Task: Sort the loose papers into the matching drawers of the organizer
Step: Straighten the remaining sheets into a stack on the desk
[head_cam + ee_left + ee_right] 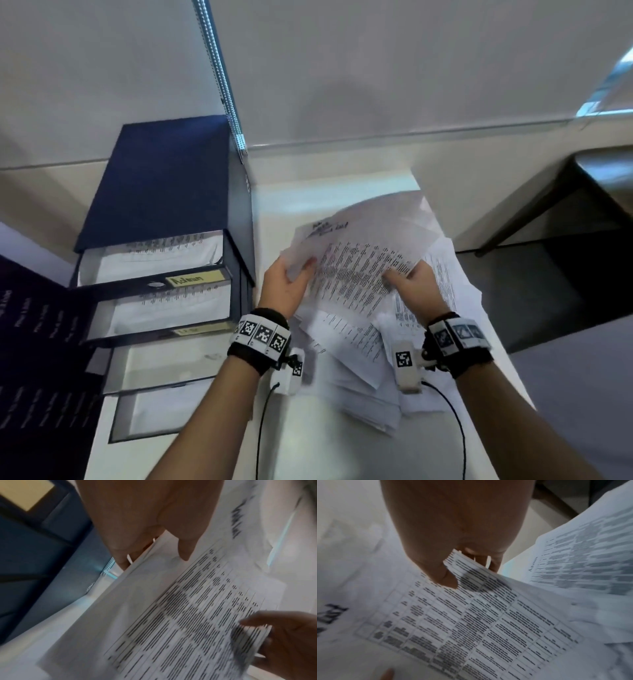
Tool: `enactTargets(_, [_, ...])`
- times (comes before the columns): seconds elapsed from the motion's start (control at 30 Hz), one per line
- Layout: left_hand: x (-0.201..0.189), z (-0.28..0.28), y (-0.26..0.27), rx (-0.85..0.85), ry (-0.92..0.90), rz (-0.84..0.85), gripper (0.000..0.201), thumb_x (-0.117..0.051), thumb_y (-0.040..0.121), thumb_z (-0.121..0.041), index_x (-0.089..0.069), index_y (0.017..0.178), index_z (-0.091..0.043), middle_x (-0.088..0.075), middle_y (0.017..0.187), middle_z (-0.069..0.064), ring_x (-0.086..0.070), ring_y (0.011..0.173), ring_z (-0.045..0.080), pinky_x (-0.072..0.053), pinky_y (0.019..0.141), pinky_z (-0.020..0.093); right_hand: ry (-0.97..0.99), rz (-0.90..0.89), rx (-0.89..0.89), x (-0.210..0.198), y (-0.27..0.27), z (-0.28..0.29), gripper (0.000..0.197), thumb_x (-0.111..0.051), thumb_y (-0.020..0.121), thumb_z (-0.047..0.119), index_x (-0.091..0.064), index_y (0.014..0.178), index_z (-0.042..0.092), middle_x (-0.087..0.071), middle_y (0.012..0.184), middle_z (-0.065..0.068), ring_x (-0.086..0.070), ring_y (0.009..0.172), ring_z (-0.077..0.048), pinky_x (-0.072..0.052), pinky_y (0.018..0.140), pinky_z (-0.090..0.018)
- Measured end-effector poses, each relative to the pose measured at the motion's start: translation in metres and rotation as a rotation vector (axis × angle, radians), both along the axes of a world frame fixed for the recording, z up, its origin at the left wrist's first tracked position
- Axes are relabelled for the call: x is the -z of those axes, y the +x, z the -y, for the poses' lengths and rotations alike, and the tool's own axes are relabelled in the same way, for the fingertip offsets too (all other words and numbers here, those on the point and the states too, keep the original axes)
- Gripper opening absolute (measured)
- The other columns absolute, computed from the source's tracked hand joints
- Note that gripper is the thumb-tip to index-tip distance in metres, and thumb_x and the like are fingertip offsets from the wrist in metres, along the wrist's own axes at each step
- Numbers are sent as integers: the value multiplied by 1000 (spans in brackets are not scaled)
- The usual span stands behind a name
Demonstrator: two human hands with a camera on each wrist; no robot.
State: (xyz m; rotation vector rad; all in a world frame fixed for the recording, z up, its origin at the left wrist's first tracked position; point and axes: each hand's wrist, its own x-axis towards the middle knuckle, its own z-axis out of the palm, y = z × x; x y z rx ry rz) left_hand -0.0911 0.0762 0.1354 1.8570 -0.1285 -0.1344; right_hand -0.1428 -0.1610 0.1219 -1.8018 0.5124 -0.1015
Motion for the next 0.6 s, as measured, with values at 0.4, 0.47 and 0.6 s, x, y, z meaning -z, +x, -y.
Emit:
enactTargets(0.4, [7,-9,-19,41,-25,76,19,-62,96,-31,-53,112,-36,-62,106,-22,-57,97,-16,-46,81,5,-191,68,-4,5,-14,-18,10,-64,90,6,-67,99,3,-70,96,-5,-66,86,-21,-55,74,-33])
enactTargets(0.47, [13,-15,-22,36,3,-15,31,-60,96,-38,-54,125,-30,-62,119,-16,-59,111,-2,-48,95,18,-209,-12,-76,13,-17,-24,19,-64,89,6,-67,107,4,-70,102,-7,-65,90,-25,-53,76,-33])
enactTargets(0.6, [14,-30,-33,-18,20,-45,24,-48,103,-32,-63,107,-14,-66,95,-8,-60,91,7,-47,85,18,-268,-70,-162,19,-21,-40,14,-62,93,8,-65,103,-1,-66,96,-10,-63,93,-28,-43,66,-24])
